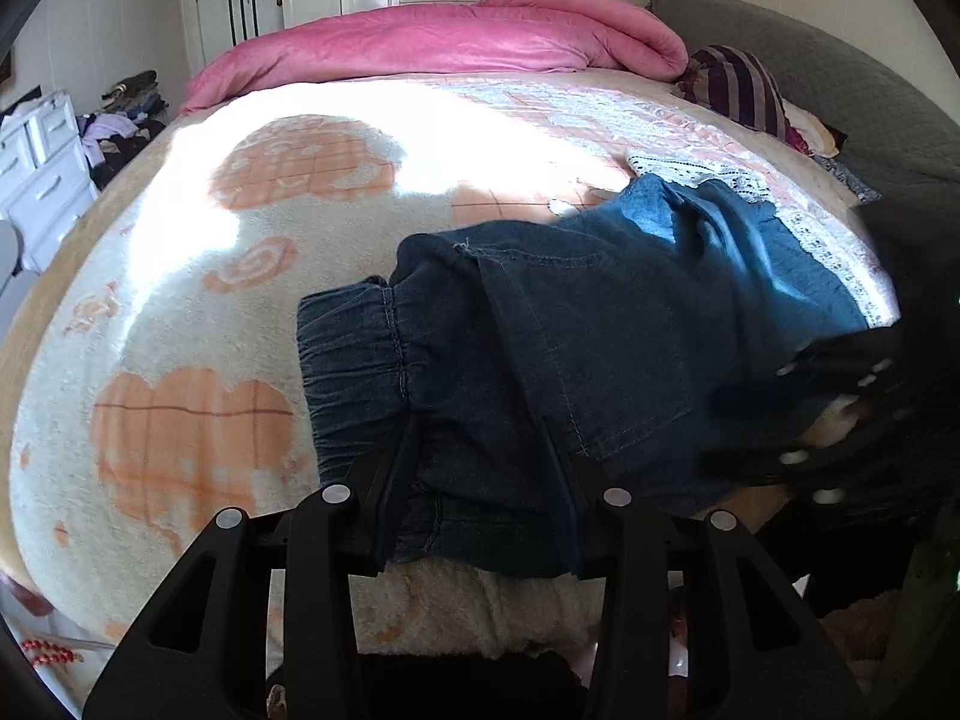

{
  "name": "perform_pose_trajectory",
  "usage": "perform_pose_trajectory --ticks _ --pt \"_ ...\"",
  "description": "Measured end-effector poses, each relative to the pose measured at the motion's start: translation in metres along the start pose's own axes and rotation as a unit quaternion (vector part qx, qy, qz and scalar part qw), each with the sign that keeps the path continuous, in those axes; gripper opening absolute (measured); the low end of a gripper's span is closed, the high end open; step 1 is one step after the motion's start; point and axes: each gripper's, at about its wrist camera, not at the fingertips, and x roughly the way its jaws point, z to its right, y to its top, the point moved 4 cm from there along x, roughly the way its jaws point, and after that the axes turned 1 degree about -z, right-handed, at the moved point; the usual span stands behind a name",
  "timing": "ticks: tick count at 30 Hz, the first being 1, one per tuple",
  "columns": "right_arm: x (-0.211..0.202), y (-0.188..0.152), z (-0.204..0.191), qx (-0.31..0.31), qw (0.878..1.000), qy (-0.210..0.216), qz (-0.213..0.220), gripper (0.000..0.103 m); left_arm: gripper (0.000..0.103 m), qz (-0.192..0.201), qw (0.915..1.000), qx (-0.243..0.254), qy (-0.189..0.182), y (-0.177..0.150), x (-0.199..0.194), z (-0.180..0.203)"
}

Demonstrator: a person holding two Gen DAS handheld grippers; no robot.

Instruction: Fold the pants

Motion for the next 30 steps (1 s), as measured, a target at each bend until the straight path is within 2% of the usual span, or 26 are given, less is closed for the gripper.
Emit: perform_pose_trajectory --ticks 4,6,10,14,15,16,17,21,30 --pt "-0.012 0.003 0.000 0.003 1.000 0.014 0.017 0.039 0.040 0.007 1.0000 0.000 0.004 0.000 -0.002 0.002" --pt "-0.024 0.001 0.005 0.009 0.999 0.014 0.032 0.039 0.044 0.012 0.9999 -0.007 -0.007 0.003 -0.007 0.002" --pt "-0.048 0.000 0.024 0.035 0.997 0.000 0.062 0.046 0.052 0.034 0.9993 -0.008 -0.010 0.010 -0.026 0.007" --pt "-0.074 0.001 0.044 0.052 0.994 -0.028 0.094 0.051 0.054 0.051 0.9986 -0.008 -0.012 0.020 -0.042 0.011" --pt "-0.080 0.002 0.050 0.057 0.993 -0.034 0.101 0.054 0.056 0.055 0.9984 -0.007 -0.014 0.023 -0.045 0.013" --pt "-0.087 0.003 0.057 0.063 0.991 -0.038 0.111 0.055 0.064 0.058 0.9981 -0.006 -0.017 0.026 -0.048 0.015" --pt "-0.093 0.005 0.064 0.069 0.990 -0.045 0.118 0.057 0.067 0.062 0.9978 -0.004 -0.021 0.031 -0.051 0.018" --pt "-0.113 0.011 0.084 0.083 0.985 -0.069 0.138 0.063 0.069 0.073 0.9967 0.010 -0.034 0.044 -0.055 0.036" --pt "-0.132 0.033 0.128 0.101 0.976 -0.116 0.154 0.072 0.071 0.056 0.9939 0.036 -0.087 0.059 -0.033 0.081"
